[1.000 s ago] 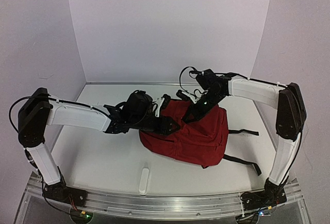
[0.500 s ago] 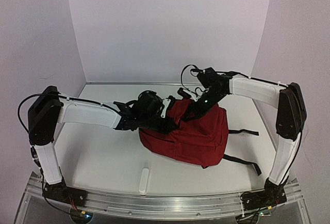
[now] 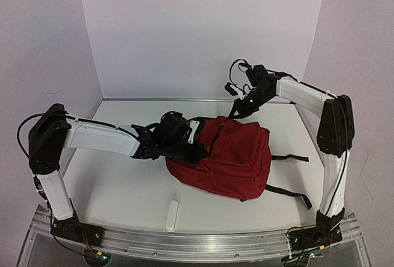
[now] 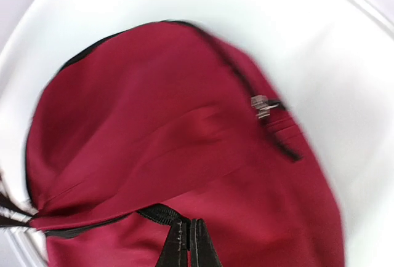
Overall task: Pack the student bag
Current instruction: Unzip the student bag at the center of the board.
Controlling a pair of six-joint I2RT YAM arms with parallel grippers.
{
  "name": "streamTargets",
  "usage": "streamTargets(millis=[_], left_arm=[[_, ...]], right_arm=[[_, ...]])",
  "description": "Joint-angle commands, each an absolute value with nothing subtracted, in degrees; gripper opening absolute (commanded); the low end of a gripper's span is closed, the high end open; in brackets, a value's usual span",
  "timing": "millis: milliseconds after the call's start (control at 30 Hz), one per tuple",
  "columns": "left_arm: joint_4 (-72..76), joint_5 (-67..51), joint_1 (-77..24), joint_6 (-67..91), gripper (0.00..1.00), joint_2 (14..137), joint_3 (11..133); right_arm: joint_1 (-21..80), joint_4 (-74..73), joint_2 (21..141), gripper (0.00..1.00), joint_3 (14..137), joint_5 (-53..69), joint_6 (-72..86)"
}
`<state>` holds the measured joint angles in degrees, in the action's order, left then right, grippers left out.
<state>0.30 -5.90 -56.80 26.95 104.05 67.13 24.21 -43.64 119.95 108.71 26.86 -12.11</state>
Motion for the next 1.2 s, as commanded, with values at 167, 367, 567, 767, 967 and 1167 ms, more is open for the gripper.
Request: streamTargets(millis=[167, 367, 567, 767, 967, 1167], left_arm=[[-4.31, -6.86, -57.80, 27.22, 0.00, 100.97, 64.48], [-4.62, -6.82, -57.92, 26.81, 0.00, 100.77, 65.18], [-5.64, -9.32, -58.96, 24.80, 0.00, 103.12, 68.56], [-4.51, -9.33, -59.05, 25.47, 0.00, 102.20, 67.32], [-5.96, -4.74, -58.99, 26.39, 0.12, 101.31, 69.00], [-7.42, -4.38, -58.51, 26.27, 0.54, 102.05, 73.95]], right_arm=[[20.64, -42.44, 128.07, 0.00, 121.52, 18.46, -12.25], [20.09, -42.46, 127.53, 0.00, 122.27, 19.84, -9.38], [20.02, -42.38, 128.14, 0.00, 123.63, 12.65, -10.41], [19.83, -42.43, 132.31, 0.00, 125.77, 13.00, -9.02], [20.18, -42.69, 128.48, 0.13, 123.56, 22.76, -6.33], [20.24, -42.65, 117.67, 0.60, 116.58, 29.55, -4.71]])
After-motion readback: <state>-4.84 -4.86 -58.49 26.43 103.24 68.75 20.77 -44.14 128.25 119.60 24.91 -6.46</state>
